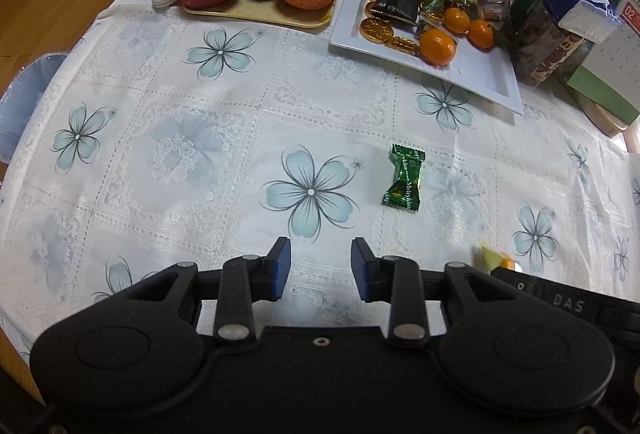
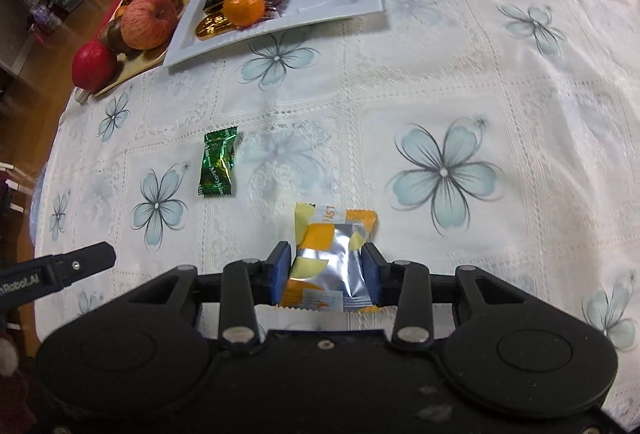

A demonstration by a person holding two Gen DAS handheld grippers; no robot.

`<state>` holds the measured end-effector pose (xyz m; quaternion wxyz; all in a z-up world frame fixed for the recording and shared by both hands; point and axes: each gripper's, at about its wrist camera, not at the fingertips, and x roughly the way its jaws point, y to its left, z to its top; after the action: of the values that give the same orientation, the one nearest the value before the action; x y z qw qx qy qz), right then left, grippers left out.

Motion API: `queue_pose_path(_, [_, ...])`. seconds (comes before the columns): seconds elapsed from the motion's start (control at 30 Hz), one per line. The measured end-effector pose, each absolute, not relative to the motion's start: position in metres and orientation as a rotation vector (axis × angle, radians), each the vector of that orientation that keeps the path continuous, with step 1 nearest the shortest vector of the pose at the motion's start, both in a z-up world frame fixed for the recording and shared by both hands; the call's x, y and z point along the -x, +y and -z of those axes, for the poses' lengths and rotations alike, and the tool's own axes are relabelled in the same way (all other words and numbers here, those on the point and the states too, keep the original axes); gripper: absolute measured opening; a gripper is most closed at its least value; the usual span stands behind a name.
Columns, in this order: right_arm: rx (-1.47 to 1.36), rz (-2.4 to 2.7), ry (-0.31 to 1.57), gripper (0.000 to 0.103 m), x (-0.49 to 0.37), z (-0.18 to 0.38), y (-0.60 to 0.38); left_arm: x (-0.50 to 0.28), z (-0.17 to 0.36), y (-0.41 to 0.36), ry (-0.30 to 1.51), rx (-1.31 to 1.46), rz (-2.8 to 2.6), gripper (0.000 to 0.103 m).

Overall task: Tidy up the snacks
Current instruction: 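Grasp the green wrapped candy with the left tool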

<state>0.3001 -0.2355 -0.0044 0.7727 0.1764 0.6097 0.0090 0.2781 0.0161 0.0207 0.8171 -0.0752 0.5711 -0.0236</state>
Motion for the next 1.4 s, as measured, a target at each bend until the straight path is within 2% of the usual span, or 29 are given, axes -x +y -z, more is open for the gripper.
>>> queue_pose_path(0.43, [-0.571, 0.01, 1.298, 0.04, -0.271, -0.019, -0.272, -0.276, -0.003, -0.022, 1.214, 0.203, 0.142, 0.042])
queue_pose_path(0.63, [-0.623, 0.005, 1.251, 0.04, -0.27, -0.037, -0.281, -0.281, 0.006, -0.036, 1.156, 0.072, 0.111, 0.042])
queue_pose_path(0.8, [-0.645, 0.001, 1.209, 0.04, -0.268, -0.052, -0.288, -0.303, 0.007, -0.045, 1.113, 0.072, 0.093, 0.042])
queue_pose_path(1.4, [-0.727, 0.03, 1.143, 0.04, -0.263, -0.067, -0.314, -0.334, 0.03, -0.088, 1.115, -0.07, 0.029, 0.044])
